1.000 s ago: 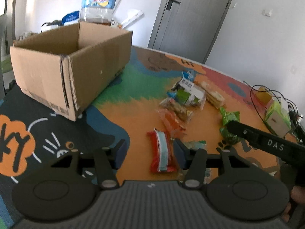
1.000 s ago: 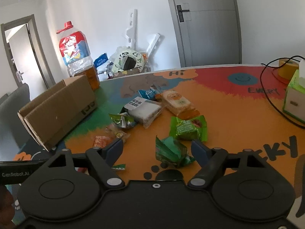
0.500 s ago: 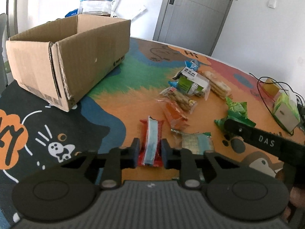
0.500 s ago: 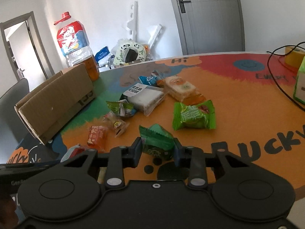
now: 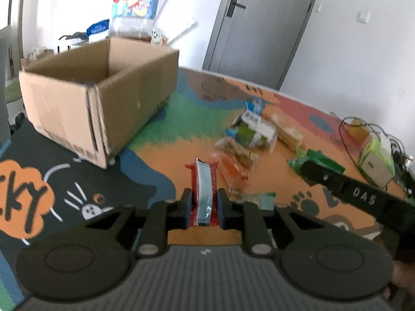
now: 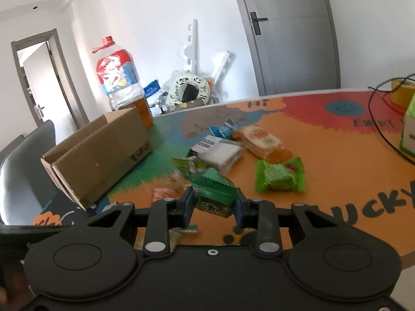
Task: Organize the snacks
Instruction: 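Carry both snacks into the cardboard box and open both tools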
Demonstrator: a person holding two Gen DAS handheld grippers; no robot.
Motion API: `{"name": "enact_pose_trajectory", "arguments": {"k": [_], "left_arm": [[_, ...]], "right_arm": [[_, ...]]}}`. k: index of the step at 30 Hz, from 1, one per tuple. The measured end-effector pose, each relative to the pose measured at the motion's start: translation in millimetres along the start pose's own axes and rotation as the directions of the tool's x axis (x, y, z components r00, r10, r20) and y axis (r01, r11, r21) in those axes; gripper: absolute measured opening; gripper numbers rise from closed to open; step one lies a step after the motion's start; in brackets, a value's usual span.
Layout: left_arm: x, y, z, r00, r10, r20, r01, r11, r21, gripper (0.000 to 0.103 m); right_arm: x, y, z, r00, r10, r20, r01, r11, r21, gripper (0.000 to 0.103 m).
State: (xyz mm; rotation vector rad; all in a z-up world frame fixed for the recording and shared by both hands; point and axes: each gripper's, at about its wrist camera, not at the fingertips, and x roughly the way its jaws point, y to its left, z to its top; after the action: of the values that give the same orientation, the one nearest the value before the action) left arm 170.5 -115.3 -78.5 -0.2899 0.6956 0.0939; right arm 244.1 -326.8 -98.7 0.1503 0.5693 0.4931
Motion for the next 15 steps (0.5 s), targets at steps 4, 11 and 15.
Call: {"name": "enact_pose_trajectory", "arguments": {"k": [4,11,15], "left_arm": [[-15,6,10,0.999,-0.003,0.045,0.004,1.000,-0.009,0.019],[-34,16,28,0.995,-0.026,0.096,0.029,0.999,-0.023,0.019],[-42,23,40,0.993,-0.042,0.111,0.045,0.999,-0.021,0.019]], "right_arm": [[-2,14,6,1.000,0.024,0.012,-0.024,1.000,-0.016,0.031],[0,39,17,0.999,0.044,0.011,-0.044,0.998,-0.047,0.031],[2,50,23,0.999,0.048,0.020,-0.047,0.998,-0.045,0.031]]}}
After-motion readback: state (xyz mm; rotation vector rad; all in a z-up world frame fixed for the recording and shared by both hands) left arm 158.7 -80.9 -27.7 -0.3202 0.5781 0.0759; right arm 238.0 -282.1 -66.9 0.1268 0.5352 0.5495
